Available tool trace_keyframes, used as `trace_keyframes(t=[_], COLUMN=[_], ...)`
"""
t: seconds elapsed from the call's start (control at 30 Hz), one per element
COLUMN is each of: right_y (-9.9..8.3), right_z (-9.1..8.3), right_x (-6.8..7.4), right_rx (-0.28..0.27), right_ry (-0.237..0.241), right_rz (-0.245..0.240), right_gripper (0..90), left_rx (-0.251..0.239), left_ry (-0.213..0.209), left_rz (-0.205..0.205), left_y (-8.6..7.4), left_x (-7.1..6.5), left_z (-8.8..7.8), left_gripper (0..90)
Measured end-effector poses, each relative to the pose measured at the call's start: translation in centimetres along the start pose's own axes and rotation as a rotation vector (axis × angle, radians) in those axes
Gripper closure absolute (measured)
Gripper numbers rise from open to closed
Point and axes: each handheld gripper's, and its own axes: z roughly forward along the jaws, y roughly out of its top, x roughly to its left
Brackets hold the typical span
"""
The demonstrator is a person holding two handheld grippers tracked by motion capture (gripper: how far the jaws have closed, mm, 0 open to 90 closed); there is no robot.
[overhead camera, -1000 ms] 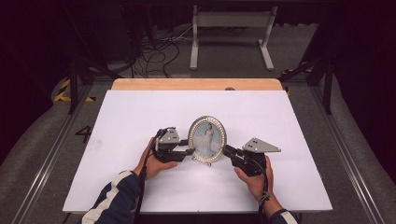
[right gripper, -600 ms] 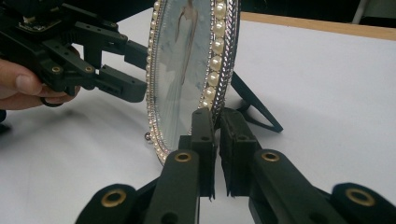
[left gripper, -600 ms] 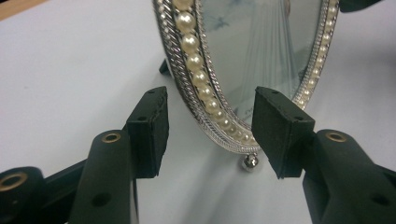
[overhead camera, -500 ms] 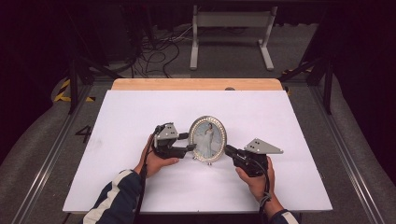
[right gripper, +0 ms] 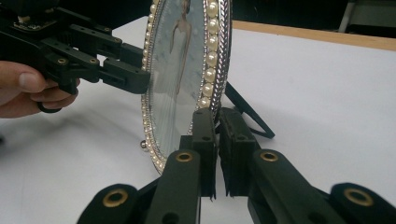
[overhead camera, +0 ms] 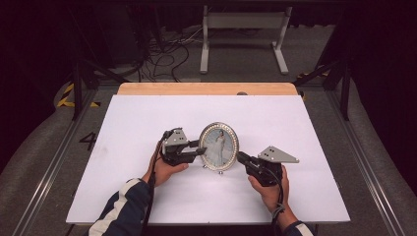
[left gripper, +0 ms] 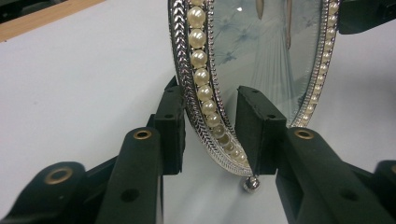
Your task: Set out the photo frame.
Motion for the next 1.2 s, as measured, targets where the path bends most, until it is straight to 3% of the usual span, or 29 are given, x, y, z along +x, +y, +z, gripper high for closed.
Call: trace_keyframes(t=[0.03, 0.77, 0.9, 1.2], right_y=[0.0, 0.2, 0.4, 0.6], right_z=[0.1, 0.9, 1.1, 1.4], right_x=[0.1, -0.3, -0.9, -1.2], right_rx=[0.001, -0.002, 0.009, 0.015], right_ry=[0.0, -0.002, 0.01, -0.011], right_rz=[0.0, 0.01, 0.028, 0.015], right_gripper=[84.8, 83.3, 83.6, 83.0], left_rx=[0.009, 0.038, 0.044, 0.05], left_ry=[0.011, 0.04, 0.047, 0.045], left_rz=[0.015, 0.014, 0.02, 0.025], left_y=[0.1, -0.2, -0.2, -0.1], left_x=[-0.1, -0.7, -1.0, -1.3], left_z=[0.0, -0.6, -0.5, -0.4], left_gripper=[65.6, 65.9, 66.5, 66.6])
